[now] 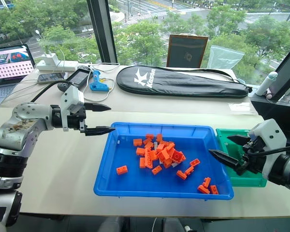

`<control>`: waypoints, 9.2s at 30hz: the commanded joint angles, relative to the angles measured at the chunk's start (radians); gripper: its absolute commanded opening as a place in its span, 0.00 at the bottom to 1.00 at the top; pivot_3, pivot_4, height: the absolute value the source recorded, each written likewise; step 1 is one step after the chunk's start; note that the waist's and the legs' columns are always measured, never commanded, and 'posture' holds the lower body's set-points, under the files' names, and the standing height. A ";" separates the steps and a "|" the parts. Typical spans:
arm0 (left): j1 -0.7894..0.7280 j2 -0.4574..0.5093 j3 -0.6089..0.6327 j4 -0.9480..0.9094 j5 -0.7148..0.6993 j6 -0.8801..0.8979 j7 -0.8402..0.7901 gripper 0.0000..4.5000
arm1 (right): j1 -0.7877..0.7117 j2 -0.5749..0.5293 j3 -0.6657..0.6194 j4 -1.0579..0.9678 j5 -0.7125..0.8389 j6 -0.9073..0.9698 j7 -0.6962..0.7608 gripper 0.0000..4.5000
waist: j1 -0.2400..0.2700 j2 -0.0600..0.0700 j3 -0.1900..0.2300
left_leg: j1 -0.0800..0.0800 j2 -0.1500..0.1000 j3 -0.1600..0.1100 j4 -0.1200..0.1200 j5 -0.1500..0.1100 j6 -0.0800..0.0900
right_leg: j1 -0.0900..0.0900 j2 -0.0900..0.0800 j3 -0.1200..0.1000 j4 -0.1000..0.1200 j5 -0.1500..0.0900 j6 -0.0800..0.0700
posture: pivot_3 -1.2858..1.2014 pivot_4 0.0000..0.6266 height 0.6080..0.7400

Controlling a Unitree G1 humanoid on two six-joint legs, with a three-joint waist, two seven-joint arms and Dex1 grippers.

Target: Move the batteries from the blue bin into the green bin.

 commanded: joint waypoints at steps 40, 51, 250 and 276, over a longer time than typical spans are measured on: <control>-0.088 -0.012 -0.132 -0.113 0.080 -0.056 -0.306 1.00 | -0.404 0.055 0.682 0.179 -0.340 -0.233 0.112 0.34 | -0.014 0.000 0.000 | -0.002 0.001 -0.001 0.013 0.000 0.001 | -0.001 0.001 0.000 0.008 0.000 0.000 | 0.52 0.24 0.95; -0.097 -0.076 -0.137 -0.073 0.107 -0.098 -0.244 1.00 | -0.500 -0.015 0.674 0.347 -0.494 -0.259 0.060 0.45 | -0.019 0.000 0.000 | -0.002 0.001 -0.001 0.013 0.000 0.001 | -0.001 0.002 0.000 0.008 0.000 0.000 | 0.52 0.24 0.95; -0.119 -0.149 -0.169 0.031 0.218 -0.183 -0.151 1.00 | -0.542 0.135 0.859 0.035 -0.209 0.415 -0.152 0.99 | -0.016 0.001 0.000 | -0.003 0.001 -0.003 0.013 -0.001 0.002 | -0.001 0.002 0.000 0.009 0.000 -0.001 | 0.52 0.24 0.95; -0.139 -0.171 -0.123 0.004 0.054 -0.036 -0.219 1.00 | -0.505 -0.243 0.359 0.135 -0.208 0.290 0.048 0.55 | -0.006 0.000 0.000 | -0.003 0.000 -0.003 0.013 -0.001 0.002 | -0.001 0.000 0.000 0.008 0.000 0.000 | 0.52 0.24 0.95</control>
